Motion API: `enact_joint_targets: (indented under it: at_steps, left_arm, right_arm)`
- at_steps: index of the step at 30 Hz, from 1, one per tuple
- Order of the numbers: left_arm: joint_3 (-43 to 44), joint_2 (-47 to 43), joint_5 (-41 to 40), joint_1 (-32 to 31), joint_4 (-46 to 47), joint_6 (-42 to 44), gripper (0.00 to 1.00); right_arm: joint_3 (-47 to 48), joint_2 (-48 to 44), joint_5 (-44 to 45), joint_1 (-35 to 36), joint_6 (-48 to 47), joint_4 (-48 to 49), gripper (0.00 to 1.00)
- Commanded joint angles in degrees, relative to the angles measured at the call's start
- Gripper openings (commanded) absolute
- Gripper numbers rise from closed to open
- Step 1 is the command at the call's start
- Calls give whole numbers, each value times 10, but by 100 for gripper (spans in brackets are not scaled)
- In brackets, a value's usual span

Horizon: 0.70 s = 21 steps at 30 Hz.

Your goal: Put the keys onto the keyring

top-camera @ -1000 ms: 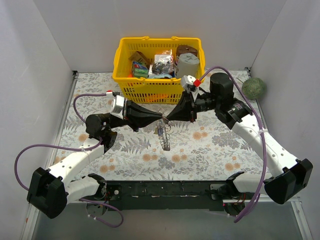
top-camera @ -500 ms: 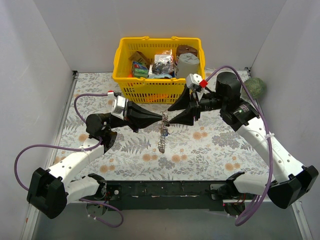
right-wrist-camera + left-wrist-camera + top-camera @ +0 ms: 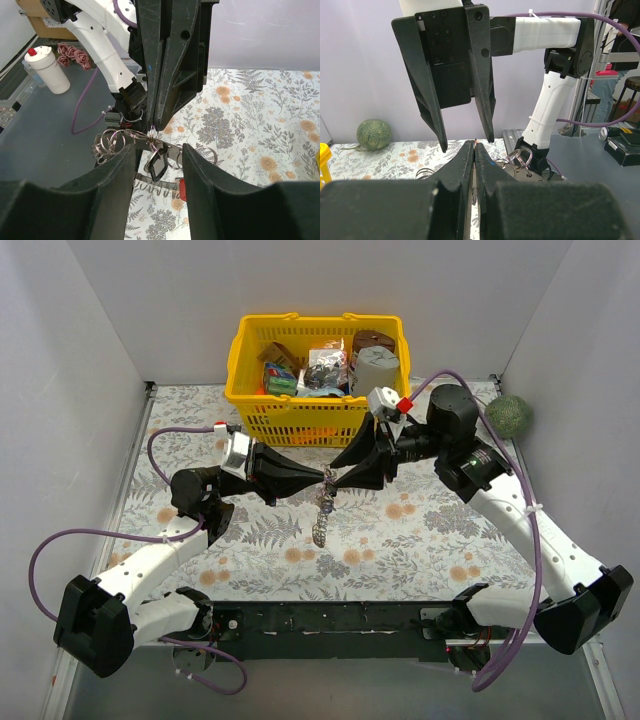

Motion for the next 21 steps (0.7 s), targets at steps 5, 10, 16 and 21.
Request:
enact_joint_targets:
  at_steps: [5,10,16,21]
  left_arm:
    - [19,-12,-7,0,25,-4,0]
    - [18,-12,-7,1,25,-4,0]
    - [18,-15,-10,0,21,0,0]
    - [18,-17,-14,1,20,5,0]
  right_arm:
    - [-9,8,-7,7,6,20,43]
    - [-11,9,-2,7,2,16,26]
    - [-8,7,5,7,-13,-2,18]
    - [-9,6,12,7,-33,-29,15]
